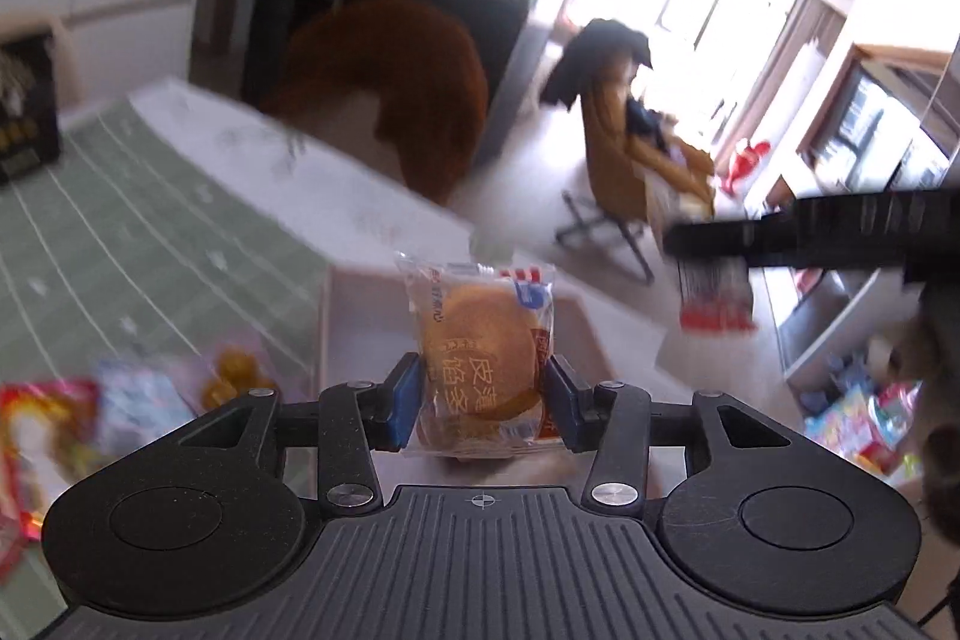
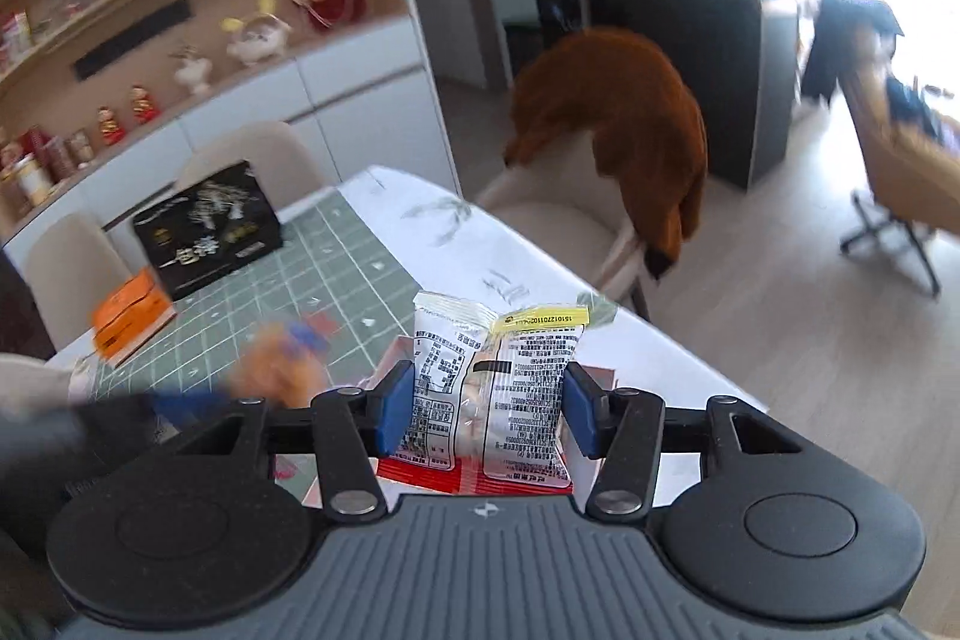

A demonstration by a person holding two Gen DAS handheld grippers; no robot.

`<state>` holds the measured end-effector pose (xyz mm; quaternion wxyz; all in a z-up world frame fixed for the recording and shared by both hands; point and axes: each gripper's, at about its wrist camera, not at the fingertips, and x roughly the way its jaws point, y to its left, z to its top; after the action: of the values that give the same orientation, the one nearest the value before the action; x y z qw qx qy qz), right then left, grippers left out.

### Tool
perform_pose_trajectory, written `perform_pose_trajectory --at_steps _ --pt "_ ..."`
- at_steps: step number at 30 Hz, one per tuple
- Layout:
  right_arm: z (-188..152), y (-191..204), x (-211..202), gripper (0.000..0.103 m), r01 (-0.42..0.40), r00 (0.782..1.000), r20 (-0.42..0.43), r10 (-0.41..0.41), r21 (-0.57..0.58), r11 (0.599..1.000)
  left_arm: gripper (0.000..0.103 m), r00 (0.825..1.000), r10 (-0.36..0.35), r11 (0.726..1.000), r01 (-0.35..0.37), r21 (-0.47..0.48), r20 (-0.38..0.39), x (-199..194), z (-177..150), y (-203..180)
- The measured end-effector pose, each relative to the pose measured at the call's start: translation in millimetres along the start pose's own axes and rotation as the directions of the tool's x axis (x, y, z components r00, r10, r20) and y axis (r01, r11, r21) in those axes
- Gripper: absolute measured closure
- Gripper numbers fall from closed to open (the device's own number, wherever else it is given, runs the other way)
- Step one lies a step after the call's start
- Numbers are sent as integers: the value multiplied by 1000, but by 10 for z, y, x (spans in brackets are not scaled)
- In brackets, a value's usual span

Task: Organize snacks
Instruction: 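Drop the white packet into the pink box with the right gripper while the left drops the bun packet in, then move the right gripper over the orange ball tray while the left approaches the candy cube bag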

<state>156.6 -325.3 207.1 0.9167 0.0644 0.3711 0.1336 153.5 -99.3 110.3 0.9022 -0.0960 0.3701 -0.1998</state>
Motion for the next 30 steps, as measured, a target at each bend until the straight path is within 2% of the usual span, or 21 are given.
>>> perform_pose_trajectory --at_steps 2,3,5,6,8,11,13,14,16,19,21,23,24,28,30 --pt "39 -48 334 51 15 998 -59 -12 50 999 56 999 23 998 -25 -51 -34 182 -167 84" --pt "16 -57 502 51 36 995 -98 -29 72 997 56 999 10 997 -13 -81 -38 195 -217 136" --pt "-110 -71 802 51 65 983 -175 -50 84 994 56 999 -37 996 35 -77 -31 130 -261 205" --pt "-176 -61 925 50 72 977 -204 -56 74 995 56 999 -37 998 36 -56 -20 63 -261 249" --pt "-283 10 1124 45 95 966 -246 -83 39 995 56 999 10 999 -9 -38 31 -115 -225 427" --pt "-374 210 1370 44 135 945 -296 -139 -34 990 56 985 135 985 -122 -118 105 -312 -62 901" --pt "-355 367 1430 41 104 946 -300 -123 -81 991 56 973 209 964 -190 -186 93 -312 55 1243" --pt "-355 437 1419 39 89 951 -289 -113 -94 992 56 974 219 958 -202 -205 65 -234 109 1394" --pt "-364 521 1348 35 83 960 -258 -108 -105 991 56 981 192 961 -188 -203 2 -5 232 1573" --pt "-377 620 1277 35 86 966 -233 -113 -122 989 56 989 141 983 -145 -112 -43 470 430 1543" --pt "-436 649 1212 35 93 967 -227 -120 -127 988 56 989 130 991 -132 -24 -73 760 511 1477" --pt "-492 626 1150 35 100 965 -228 -128 -128 987 59 978 144 989 -139 44 -152 1003 487 1439" --pt "-535 598 1106 35 106 964 -231 -134 -127 986 61 972 148 988 -138 67 -183 1042 399 1453" --pt "-661 507 960 35 120 960 -237 -146 -123 985 64 984 71 997 -69 18 -165 708 91 1577" --pt "-709 509 902 35 107 964 -231 -133 -123 987 64 986 63 998 -63 4 -156 456 -135 1556"
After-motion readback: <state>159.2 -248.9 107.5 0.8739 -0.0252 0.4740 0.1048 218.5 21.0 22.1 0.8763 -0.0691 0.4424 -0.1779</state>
